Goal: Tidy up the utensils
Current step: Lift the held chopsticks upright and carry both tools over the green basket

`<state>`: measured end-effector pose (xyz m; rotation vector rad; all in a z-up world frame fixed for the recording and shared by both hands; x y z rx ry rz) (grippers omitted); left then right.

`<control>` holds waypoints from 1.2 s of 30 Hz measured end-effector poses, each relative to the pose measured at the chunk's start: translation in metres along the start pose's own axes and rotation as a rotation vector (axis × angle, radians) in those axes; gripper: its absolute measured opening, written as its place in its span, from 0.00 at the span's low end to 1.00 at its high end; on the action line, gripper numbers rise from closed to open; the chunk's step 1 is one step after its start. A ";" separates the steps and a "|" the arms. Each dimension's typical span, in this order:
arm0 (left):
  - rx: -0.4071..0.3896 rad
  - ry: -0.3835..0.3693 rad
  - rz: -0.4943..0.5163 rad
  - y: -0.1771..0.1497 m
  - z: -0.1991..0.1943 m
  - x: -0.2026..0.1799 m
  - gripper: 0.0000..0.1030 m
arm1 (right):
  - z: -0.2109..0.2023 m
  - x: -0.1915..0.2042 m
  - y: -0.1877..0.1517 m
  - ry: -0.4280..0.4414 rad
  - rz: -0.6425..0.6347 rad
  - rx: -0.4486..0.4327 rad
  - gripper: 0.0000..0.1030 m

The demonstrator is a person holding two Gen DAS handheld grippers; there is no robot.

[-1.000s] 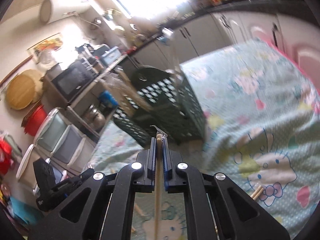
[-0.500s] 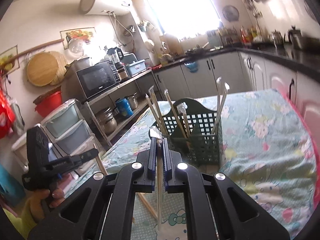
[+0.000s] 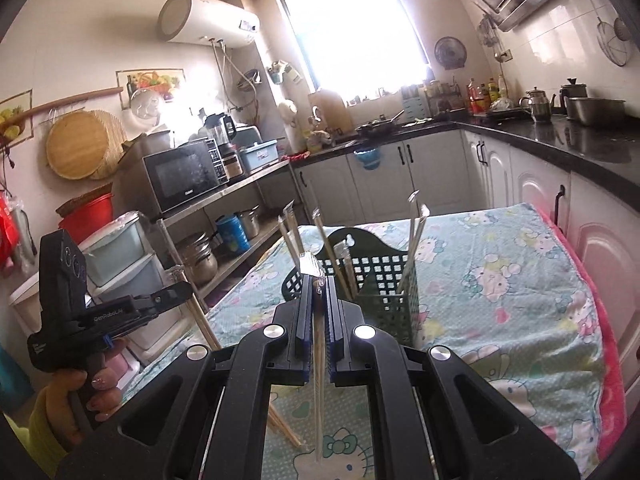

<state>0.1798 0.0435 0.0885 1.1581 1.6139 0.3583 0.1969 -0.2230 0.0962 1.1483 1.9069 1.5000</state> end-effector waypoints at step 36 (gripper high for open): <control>-0.269 -0.014 0.158 0.107 0.017 -0.070 0.01 | 0.022 -0.020 0.096 -0.142 -0.119 -0.168 0.06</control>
Point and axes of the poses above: each gripper's, at about its wrist camera, not at the fingertips, and z roughly the way its jaws point, x to its left, y to its top, the point moved 2 cm from there along z, roughly the way its jaws point, and after that the axes turned 10 degrees about -z, right-handed, at the moved point
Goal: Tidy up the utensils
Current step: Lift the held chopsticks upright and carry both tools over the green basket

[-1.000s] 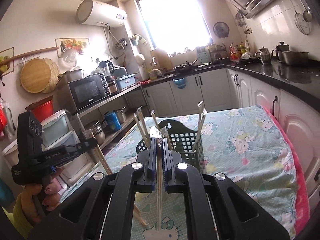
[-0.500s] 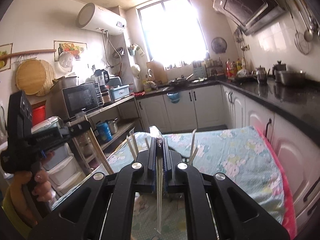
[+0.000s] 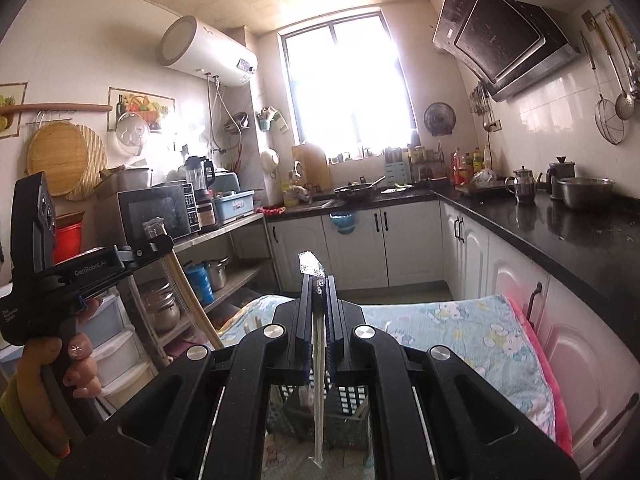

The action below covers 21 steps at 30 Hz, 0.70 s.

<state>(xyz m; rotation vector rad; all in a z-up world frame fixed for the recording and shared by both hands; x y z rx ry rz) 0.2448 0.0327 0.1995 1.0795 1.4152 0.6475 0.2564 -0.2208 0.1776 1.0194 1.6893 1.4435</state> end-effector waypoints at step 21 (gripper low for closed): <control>-0.003 0.056 -0.050 -0.015 0.050 0.041 0.01 | 0.049 -0.007 0.019 -0.035 -0.071 -0.090 0.06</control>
Point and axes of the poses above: each gripper's, at about its wrist camera, not at the fingertips, and z roughly the way its jaws point, x to its left, y to its top, the point moved 2 cm from there along z, roughly the way its jaws point, and after that the axes turned 10 degrees about -z, right-handed, at the moved point
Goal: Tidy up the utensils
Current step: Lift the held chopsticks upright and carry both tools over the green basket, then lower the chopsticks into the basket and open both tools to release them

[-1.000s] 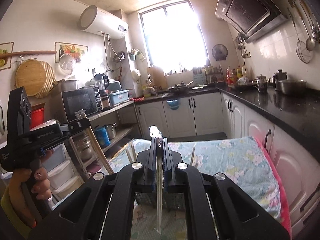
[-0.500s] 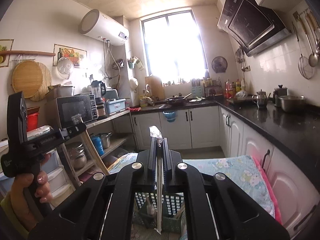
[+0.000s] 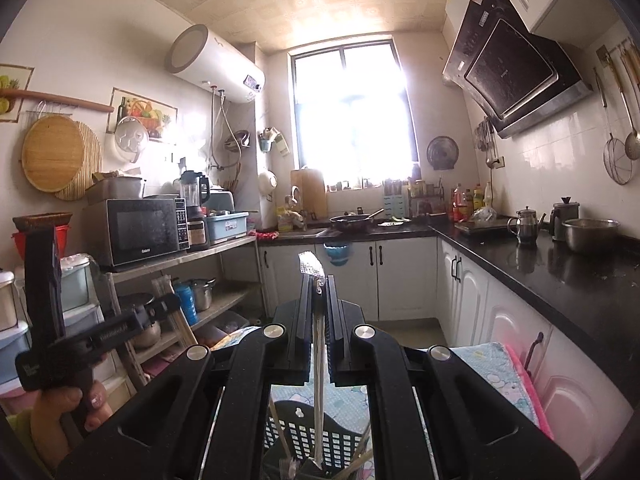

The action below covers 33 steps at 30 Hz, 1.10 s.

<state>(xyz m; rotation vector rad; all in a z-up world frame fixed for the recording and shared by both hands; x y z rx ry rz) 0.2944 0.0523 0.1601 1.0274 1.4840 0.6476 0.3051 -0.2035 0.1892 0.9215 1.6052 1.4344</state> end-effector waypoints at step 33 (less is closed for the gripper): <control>0.091 0.011 -0.031 -0.061 0.043 0.032 0.01 | 0.073 -0.008 -0.095 -0.006 0.089 0.130 0.06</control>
Point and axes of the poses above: each gripper's, at about its wrist camera, not at the fingertips, and z roughly the way its jaws point, x to its left, y to its top, the point moved 2 cm from there along z, roughly the way its jaws point, and after that the axes turned 10 degrees about -z, right-handed, at the moved point
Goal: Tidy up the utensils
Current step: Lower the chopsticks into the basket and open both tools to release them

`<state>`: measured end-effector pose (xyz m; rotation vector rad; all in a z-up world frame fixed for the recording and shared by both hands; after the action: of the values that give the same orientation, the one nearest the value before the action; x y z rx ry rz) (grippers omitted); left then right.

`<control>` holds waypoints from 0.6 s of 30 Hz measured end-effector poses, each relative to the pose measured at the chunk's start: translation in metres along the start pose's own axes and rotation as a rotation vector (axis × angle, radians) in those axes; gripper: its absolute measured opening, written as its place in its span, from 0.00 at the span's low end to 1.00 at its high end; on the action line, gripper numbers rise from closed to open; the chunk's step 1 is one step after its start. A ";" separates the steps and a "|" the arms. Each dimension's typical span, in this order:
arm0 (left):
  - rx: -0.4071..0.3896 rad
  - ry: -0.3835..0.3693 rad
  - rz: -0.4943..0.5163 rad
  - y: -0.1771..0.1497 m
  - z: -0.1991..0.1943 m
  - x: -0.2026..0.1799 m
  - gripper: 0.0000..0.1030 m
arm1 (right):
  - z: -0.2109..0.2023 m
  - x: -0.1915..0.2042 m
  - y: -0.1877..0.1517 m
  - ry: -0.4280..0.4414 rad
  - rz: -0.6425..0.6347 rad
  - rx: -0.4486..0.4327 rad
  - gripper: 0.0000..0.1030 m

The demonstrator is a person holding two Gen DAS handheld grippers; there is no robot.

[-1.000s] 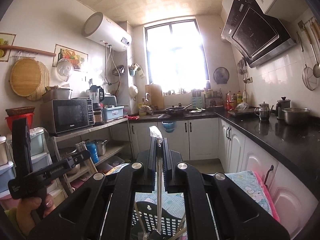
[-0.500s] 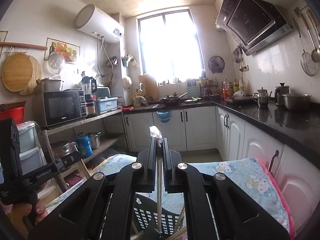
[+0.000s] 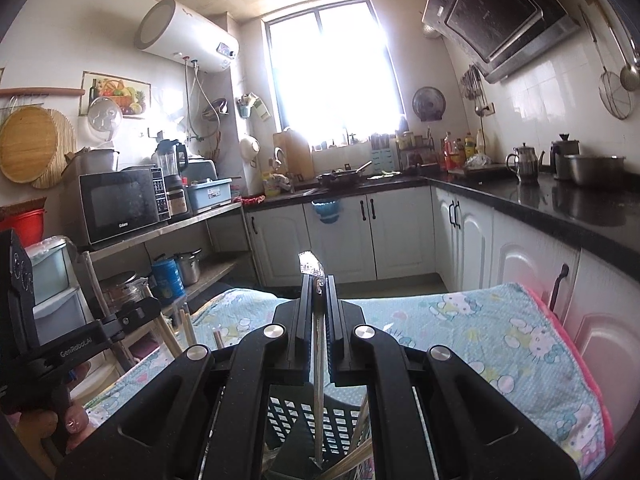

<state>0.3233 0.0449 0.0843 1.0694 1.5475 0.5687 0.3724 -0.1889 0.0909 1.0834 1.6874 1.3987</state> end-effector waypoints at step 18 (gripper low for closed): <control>0.072 0.010 -0.004 -0.016 0.007 0.009 0.01 | 0.006 0.003 -0.015 0.018 -0.005 0.035 0.06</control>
<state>0.3255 0.0437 0.0650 1.1190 1.5889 0.5189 0.3739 -0.1851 0.0752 1.0878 1.7326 1.3847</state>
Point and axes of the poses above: each gripper's, at about its wrist camera, not at the fingertips, and z roughly the way its jaws point, x to its left, y to its top, the point moved 2 cm from there along z, roughly the way its jaws point, and after that the axes turned 10 degrees about -z, right-handed, at the moved point
